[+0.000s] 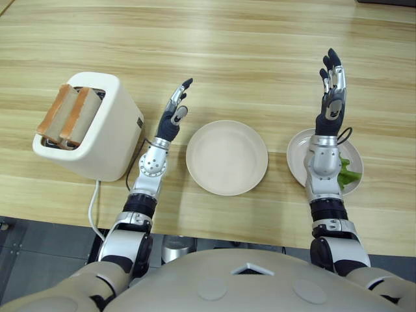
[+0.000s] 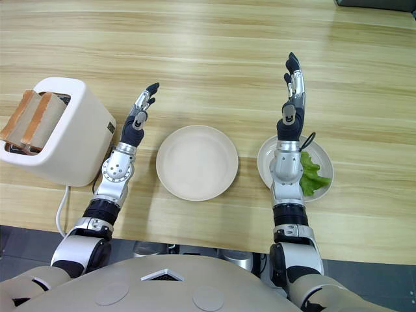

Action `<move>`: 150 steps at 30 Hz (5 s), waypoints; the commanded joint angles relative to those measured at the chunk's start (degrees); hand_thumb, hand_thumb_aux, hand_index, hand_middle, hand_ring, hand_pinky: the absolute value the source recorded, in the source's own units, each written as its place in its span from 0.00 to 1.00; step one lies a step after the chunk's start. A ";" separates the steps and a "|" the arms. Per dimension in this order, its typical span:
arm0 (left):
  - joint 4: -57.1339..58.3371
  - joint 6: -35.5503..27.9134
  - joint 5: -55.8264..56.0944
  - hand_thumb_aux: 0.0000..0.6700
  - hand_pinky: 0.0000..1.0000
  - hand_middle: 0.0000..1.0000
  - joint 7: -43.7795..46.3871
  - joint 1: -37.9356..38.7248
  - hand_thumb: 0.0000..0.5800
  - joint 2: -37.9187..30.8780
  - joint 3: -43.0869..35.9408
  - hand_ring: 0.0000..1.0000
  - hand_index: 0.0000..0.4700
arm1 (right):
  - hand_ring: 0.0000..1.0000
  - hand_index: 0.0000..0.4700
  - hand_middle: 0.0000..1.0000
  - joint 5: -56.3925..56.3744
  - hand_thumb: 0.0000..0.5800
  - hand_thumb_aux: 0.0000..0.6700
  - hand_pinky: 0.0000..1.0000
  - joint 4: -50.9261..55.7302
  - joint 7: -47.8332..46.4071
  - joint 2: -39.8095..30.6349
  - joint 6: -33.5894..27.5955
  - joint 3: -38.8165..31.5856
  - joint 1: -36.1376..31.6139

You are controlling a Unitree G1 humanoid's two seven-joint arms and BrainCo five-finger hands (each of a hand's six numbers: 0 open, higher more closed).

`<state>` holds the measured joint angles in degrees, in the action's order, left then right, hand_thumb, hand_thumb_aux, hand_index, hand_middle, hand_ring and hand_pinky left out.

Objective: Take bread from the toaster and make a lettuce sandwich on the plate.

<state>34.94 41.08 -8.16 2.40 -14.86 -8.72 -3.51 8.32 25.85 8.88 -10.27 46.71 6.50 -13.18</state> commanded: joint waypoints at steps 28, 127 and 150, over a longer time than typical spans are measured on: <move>-43.36 -8.83 -11.93 0.00 0.00 0.00 -1.91 13.28 0.00 -8.22 6.61 0.00 0.00 | 0.00 0.00 0.00 0.87 0.00 0.00 0.00 -2.19 -1.08 3.17 -2.48 -3.69 -1.05; -21.98 -28.50 6.24 1.00 1.00 1.00 21.68 -8.85 1.00 -44.68 18.64 1.00 0.98 | 0.00 0.00 0.00 3.24 0.00 0.00 0.00 0.82 2.09 -2.88 -1.10 0.10 -4.73; -23.08 -32.86 13.31 1.00 1.00 1.00 38.55 -8.43 1.00 -15.08 -6.85 1.00 0.98 | 0.00 0.00 0.00 37.84 0.00 0.00 0.00 11.34 12.53 -44.03 -8.88 -8.21 6.69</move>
<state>8.00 6.09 7.11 38.92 -22.10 -24.16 -8.02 40.59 35.88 17.72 -53.31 38.63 2.17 -7.76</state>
